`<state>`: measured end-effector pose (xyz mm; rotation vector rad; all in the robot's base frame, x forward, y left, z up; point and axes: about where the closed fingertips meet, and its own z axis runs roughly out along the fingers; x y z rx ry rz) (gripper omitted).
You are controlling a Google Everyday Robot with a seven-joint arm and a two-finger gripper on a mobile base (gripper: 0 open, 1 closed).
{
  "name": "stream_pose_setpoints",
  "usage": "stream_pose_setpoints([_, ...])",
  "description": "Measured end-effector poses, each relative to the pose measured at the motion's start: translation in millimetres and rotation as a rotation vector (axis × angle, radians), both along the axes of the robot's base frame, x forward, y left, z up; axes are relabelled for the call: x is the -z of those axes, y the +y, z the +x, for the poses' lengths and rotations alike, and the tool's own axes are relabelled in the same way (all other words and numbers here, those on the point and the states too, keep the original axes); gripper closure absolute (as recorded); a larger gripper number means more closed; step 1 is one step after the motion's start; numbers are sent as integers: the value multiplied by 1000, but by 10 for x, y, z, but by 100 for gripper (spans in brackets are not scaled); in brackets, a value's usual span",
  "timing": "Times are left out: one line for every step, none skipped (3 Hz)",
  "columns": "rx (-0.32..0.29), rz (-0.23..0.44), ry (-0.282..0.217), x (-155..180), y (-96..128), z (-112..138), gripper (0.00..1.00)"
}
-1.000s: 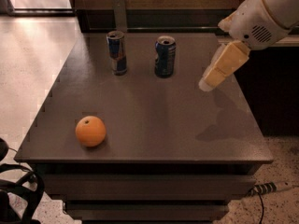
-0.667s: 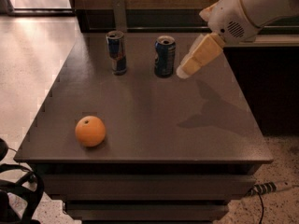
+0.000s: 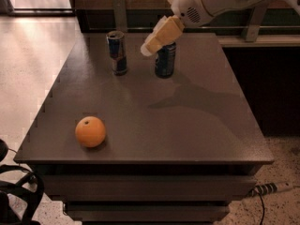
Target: Move redbull can near orange
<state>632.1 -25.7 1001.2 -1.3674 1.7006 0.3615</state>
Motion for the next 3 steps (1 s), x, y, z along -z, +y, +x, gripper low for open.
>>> stream_pose_setpoints([0,0,0,0,0,0,0])
stream_pose_setpoints([28,9,37,205,137,177,0])
stream_pose_setpoints([60,26,87,527,301,450,0])
